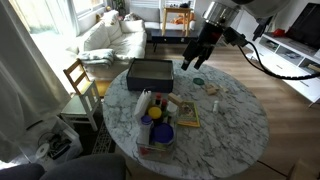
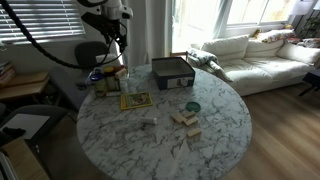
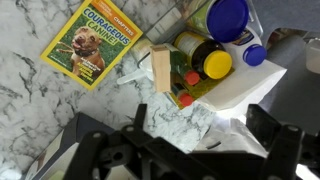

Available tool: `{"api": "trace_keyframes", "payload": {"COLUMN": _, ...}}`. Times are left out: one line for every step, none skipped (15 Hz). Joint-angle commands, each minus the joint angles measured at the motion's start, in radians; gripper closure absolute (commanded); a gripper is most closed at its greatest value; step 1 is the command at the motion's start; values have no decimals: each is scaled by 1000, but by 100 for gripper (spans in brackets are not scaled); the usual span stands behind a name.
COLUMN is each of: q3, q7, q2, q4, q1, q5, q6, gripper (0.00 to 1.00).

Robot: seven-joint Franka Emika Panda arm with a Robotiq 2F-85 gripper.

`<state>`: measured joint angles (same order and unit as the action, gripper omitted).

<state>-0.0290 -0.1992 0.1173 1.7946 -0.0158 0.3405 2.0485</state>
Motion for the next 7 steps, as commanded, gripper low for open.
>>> {"api": "trace_keyframes", "payload": {"q3": 1, "q7": -3, "q2": -2, "q4": 0, "q1": 1, "q5": -1, "q6": -3, "gripper": 0}}
{"api": "trace_keyframes", "payload": {"q3": 1, "q7": -3, "q2": -2, "q4": -3, "q1": 1, "q5": -1, "q6": -3, "gripper": 0}}
{"api": "trace_keyframes", "payload": {"q3": 1, "q7": -3, "q2": -1, "q4": -5, "q1": 1, "q5": -1, "q6": -3, "gripper": 0}}
{"api": "trace_keyframes", "payload": {"q3": 1, "q7": -3, "q2": -1, "q4": -5, "q1": 1, "q5": -1, "q6": -3, "gripper": 0}}
{"api": "trace_keyframes", "payload": {"q3": 1, "q7": -3, "q2": -1, "q4": -5, "q1": 1, "q5": -1, "q6": -3, "gripper": 0}}
{"api": "trace_keyframes", "payload": {"q3": 1, "q7": -3, "q2": 0, "q4": -5, "q1": 1, "q5": -1, "q6": -3, "gripper": 0}}
{"api": "trace_keyframes", "payload": {"q3": 1, "q7": -3, "q2": 0, "q4": -5, "q1": 1, "q5": -1, "q6": -3, "gripper": 0}}
